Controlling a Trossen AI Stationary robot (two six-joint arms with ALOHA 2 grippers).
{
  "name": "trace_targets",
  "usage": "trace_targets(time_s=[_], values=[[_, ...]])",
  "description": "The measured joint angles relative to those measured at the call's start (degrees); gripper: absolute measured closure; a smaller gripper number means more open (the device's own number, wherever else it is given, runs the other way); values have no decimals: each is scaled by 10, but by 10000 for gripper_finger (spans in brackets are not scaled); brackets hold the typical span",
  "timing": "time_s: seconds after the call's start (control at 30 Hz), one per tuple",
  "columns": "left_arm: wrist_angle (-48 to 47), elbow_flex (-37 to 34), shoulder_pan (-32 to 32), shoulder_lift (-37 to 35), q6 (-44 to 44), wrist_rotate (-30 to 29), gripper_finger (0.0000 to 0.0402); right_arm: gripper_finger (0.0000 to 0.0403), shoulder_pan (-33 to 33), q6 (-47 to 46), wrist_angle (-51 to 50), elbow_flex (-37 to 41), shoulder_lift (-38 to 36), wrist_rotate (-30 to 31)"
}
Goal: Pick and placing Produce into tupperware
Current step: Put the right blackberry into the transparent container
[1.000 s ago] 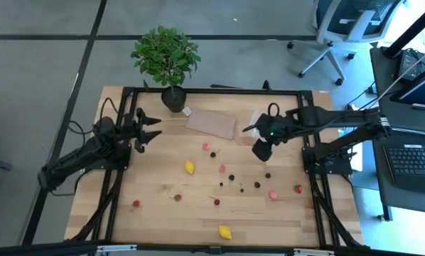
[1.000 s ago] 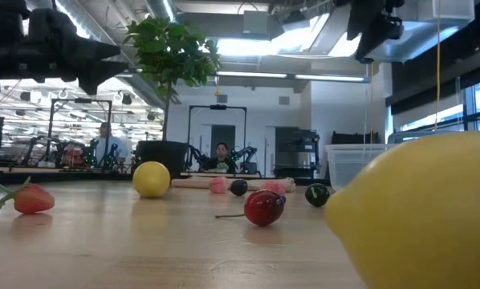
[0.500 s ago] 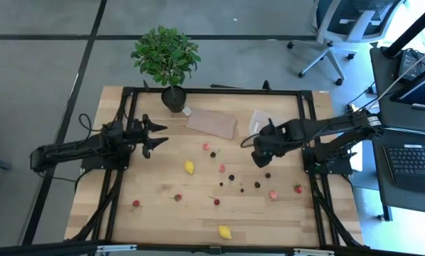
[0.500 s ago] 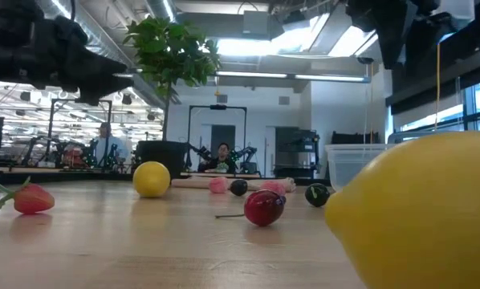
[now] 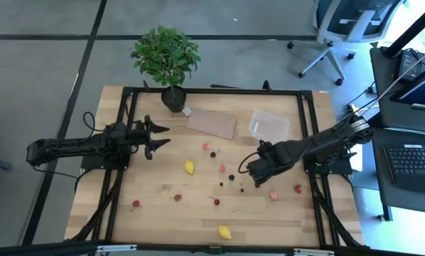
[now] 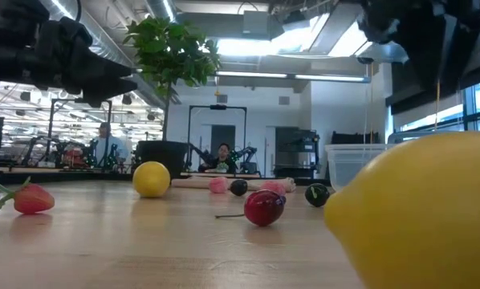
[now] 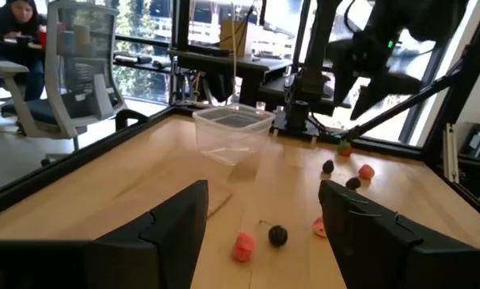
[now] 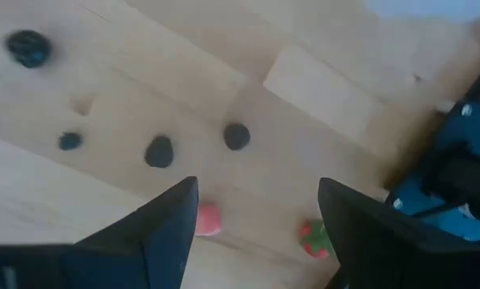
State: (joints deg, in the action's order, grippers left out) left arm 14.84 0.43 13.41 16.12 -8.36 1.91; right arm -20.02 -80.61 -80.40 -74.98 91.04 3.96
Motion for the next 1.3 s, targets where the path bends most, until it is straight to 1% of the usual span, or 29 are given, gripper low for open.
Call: trace_targets(time_s=[0.1,0.2,0.37,0.53,0.63,0.77,0.93,1.1,1.2,1.3], values=[[3,0,0,0,-1,0,170,144,-6,-4,24,49,-11,-26],[8,0,0,0,-1,0,170,144,-8,-4,85,108,-32,-39],[30,0,0,0,-19,0,170,144,-7,-3,204,191,-49,-40],[30,0,0,0,-35,1,170,144,-7,-3,288,248,-49,-37],[29,0,0,0,-35,2,170,144,-7,-3,314,276,-49,-32],[29,0,0,0,-36,2,170,144,-6,-3,345,305,-49,-31],[29,0,0,0,-36,3,170,144,-6,-2,410,325,-49,-25],[28,0,0,0,-36,3,170,147,-3,-2,422,340,-49,-1],[28,0,0,0,-36,3,170,163,3,-2,422,349,-49,-1],[28,0,0,0,-36,3,170,189,7,-1,423,353,-50,-1]])
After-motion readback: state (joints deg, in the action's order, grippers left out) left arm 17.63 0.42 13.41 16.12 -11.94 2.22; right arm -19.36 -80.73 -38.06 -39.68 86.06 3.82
